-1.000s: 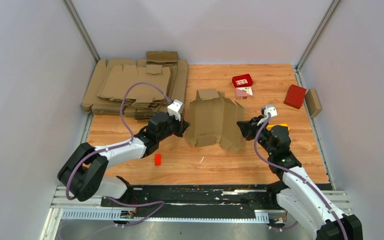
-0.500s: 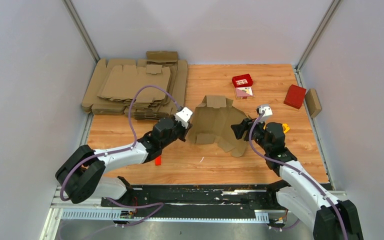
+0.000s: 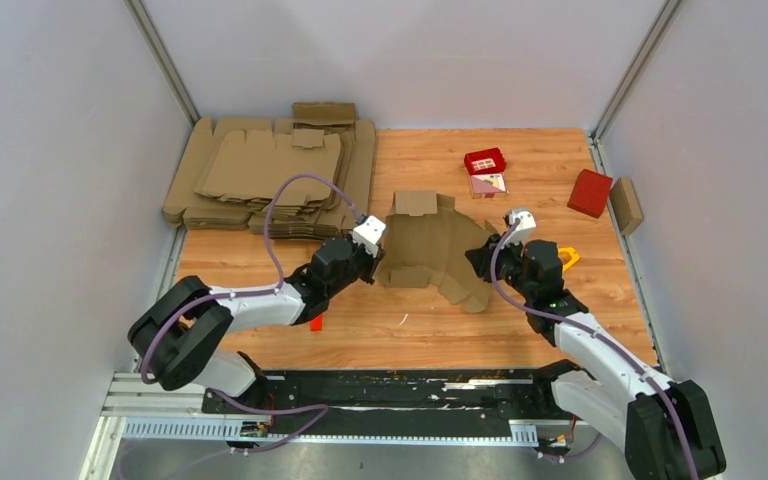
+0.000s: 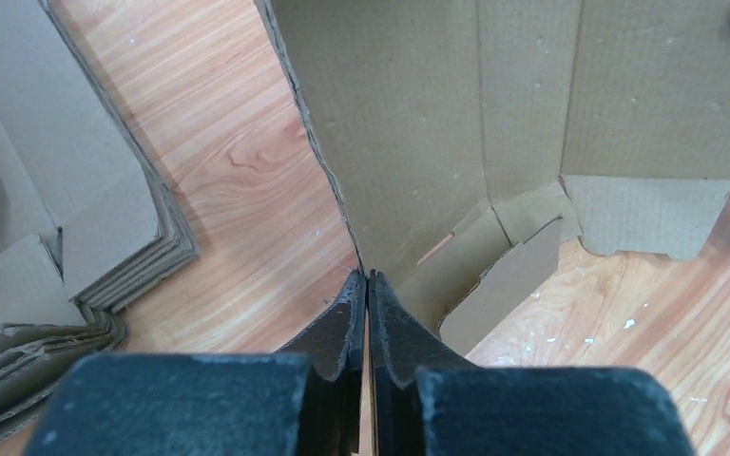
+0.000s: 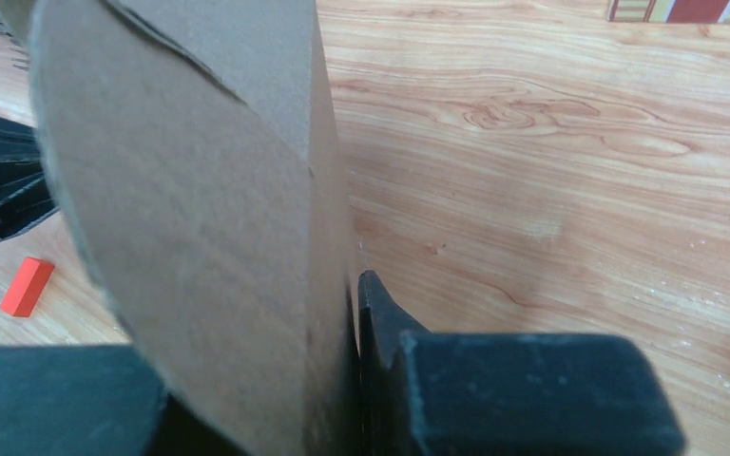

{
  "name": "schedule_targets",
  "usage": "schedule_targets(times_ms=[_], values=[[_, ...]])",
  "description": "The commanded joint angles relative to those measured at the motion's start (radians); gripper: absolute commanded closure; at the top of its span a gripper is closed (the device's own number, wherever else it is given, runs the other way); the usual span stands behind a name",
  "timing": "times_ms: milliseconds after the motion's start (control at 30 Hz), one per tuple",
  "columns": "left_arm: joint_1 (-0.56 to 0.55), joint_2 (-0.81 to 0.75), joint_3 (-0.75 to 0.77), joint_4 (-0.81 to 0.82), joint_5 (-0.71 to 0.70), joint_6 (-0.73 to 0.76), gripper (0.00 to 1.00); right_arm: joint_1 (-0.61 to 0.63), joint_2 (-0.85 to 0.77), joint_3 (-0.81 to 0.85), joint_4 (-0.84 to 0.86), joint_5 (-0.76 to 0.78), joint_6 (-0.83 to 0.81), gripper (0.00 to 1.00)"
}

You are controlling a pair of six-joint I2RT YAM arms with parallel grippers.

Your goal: Fold the paper box

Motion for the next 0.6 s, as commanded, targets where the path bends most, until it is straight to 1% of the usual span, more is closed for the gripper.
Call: schedule_targets(times_ms=[0, 100, 167, 200, 233, 300, 400, 467, 567], values=[[0.000, 0.023, 0.023, -0.001, -0.004, -0.059, 0.89, 0.030, -0.035, 0.030, 0.042, -0.007, -0.027, 0.83], [0.022, 0.033, 0.038, -0.030, 0.004, -0.087, 0.79, 0.055, -0.035, 0.032, 0.045, 0.006, -0.042, 0.82], [0.045, 0.048, 0.043, -0.031, 0.031, -0.118, 0.71, 0.070, -0.030, 0.037, 0.044, 0.009, -0.051, 0.82], [0.056, 0.060, 0.048, -0.036, 0.048, -0.130, 0.69, 0.076, -0.027, 0.039, 0.044, 0.011, -0.054, 0.82], [0.067, 0.068, 0.057, -0.047, 0.053, -0.145, 0.63, 0.079, -0.025, 0.041, 0.044, 0.011, -0.056, 0.82], [0.083, 0.081, 0.079, -0.085, 0.083, -0.157, 0.57, 0.085, -0.024, 0.042, 0.044, 0.010, -0.060, 0.82], [0.084, 0.089, 0.094, -0.110, 0.104, -0.154, 0.53, 0.093, -0.027, 0.043, 0.045, 0.010, -0.065, 0.82], [0.085, 0.091, 0.094, -0.106, 0.112, -0.153, 0.52, 0.098, -0.030, 0.041, 0.048, 0.011, -0.068, 0.82], [0.084, 0.097, 0.105, -0.124, 0.122, -0.146, 0.55, 0.106, -0.031, 0.043, 0.049, 0.009, -0.072, 0.82]])
